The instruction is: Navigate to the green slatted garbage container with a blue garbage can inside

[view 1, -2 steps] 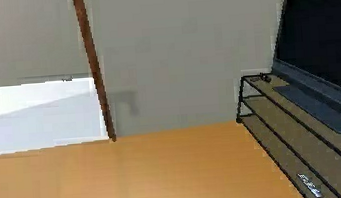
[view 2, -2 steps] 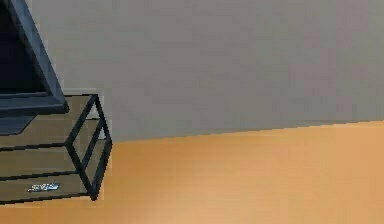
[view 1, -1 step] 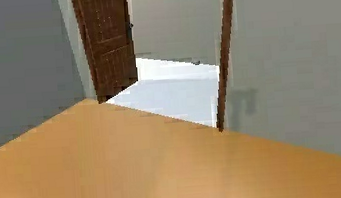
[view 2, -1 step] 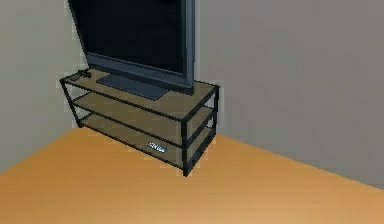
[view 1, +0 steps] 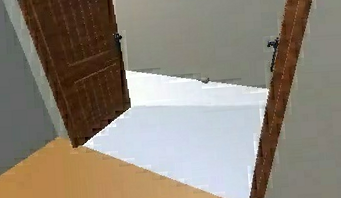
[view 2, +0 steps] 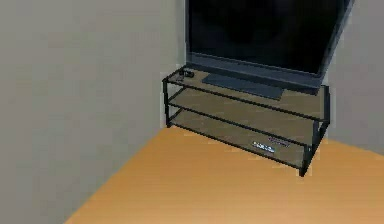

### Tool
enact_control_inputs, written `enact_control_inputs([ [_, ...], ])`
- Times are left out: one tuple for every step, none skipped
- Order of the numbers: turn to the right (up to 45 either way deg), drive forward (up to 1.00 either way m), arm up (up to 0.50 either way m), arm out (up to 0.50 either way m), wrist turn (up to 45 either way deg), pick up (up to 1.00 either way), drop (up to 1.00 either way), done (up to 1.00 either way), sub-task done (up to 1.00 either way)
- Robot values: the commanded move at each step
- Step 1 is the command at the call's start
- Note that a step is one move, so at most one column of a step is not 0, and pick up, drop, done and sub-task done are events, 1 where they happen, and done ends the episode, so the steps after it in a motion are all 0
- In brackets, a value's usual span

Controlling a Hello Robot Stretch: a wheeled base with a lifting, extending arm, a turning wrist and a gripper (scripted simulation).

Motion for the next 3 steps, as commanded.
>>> enact_control_inputs([
  [0.0, 1.0, 0.0, 0.0, 0.0, 0.0, 0.0, 0.0, 0.0],
  [0.0, 1.0, 0.0, 0.0, 0.0, 0.0, 0.0, 0.0, 0.0],
  [-3.0, 0.0, 0.0, 0.0, 0.0, 0.0, 0.0, 0.0, 0.0],
])
